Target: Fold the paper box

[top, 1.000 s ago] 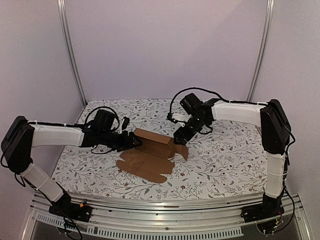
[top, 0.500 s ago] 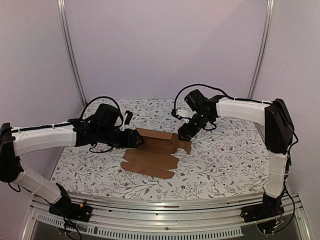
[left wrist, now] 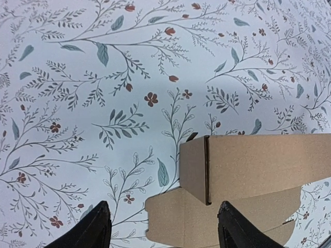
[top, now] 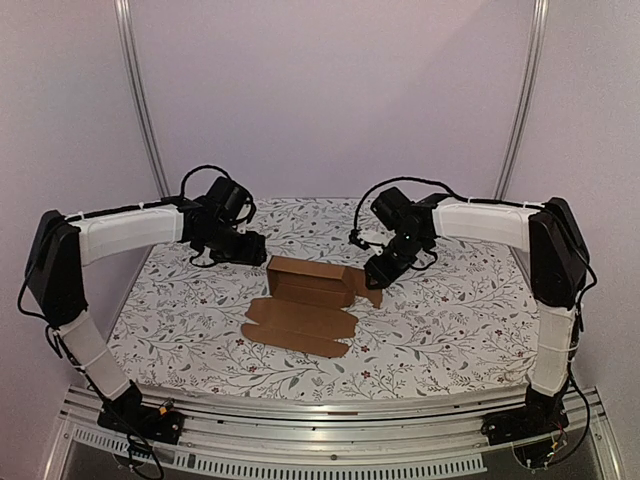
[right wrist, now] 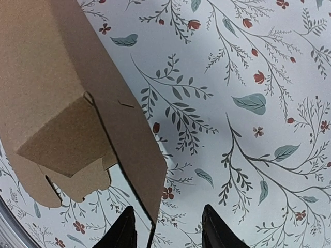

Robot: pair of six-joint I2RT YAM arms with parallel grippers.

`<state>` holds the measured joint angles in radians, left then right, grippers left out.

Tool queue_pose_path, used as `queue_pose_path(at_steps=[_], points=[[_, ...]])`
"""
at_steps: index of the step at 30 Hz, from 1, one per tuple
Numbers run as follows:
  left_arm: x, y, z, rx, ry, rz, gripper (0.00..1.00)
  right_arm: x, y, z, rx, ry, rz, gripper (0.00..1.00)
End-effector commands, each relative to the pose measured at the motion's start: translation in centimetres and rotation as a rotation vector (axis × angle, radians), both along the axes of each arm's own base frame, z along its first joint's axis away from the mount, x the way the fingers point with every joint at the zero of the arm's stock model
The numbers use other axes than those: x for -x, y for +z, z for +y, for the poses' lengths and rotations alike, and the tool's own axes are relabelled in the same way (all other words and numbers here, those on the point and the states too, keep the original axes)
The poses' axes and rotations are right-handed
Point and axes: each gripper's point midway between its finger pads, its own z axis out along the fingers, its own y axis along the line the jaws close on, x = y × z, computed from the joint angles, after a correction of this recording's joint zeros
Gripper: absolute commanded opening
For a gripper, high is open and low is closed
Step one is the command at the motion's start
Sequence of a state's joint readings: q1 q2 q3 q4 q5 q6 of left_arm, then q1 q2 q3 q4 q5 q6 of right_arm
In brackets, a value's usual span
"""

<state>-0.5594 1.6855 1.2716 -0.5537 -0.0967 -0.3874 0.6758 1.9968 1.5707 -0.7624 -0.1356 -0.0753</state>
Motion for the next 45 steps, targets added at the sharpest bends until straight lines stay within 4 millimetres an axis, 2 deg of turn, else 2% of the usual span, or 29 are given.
queue_pose_path(at_steps=[1, 5, 11, 17, 20, 23, 26, 28, 31, 36, 40, 45], points=[[0.9, -1.3, -3.4, 0.210, -0.081, 0.042, 0.69, -0.5, -0.8, -0.2, 0.029, -0.048, 0.021, 0.35], [2.5, -1.7, -5.7, 0.353, -0.148, 0.062, 0.67, -2.2, 0.2, 0.2, 0.040, -0.064, -0.034, 0.15], [4.4, -2.5, -7.3, 0.451, -0.181, 0.089, 0.65, -4.0, 0.0, 1.1, 0.045, -0.096, -0.046, 0.10], [5.9, -3.4, -9.3, 0.501, -0.197, 0.120, 0.64, -2.7, -1.7, 2.1, -0.009, -0.170, 0.088, 0.09], [6.4, -3.7, -10.4, 0.524, -0.216, 0.121, 0.63, -2.7, -1.2, 2.2, -0.024, -0.198, 0.089, 0.07], [6.8, -3.8, -11.4, 0.527, -0.233, 0.131, 0.61, -2.9, -0.4, 2.3, -0.049, -0.239, 0.085, 0.01], [7.5, -2.3, -11.9, 0.480, -0.281, 0.147, 0.58, -3.2, 0.1, 1.9, -0.029, -0.221, 0.056, 0.00], [7.7, 0.1, -11.6, 0.383, -0.338, 0.084, 0.60, -3.3, 0.1, 1.6, -0.002, -0.172, 0.037, 0.00], [7.0, 2.9, -9.6, 0.155, -0.404, -0.016, 0.63, -2.9, -0.2, 1.3, 0.016, -0.079, 0.034, 0.00], [4.8, 5.6, -6.9, -0.080, -0.420, -0.104, 0.64, -2.2, 0.0, 0.7, 0.047, 0.076, -0.015, 0.00], [3.9, 6.2, -6.2, -0.092, -0.416, -0.107, 0.65, -1.5, 1.7, 0.1, 0.059, 0.215, -0.104, 0.00], [4.1, 4.4, -6.5, -0.035, -0.451, -0.043, 0.67, -1.5, 2.9, -0.6, 0.088, 0.374, -0.193, 0.00]])
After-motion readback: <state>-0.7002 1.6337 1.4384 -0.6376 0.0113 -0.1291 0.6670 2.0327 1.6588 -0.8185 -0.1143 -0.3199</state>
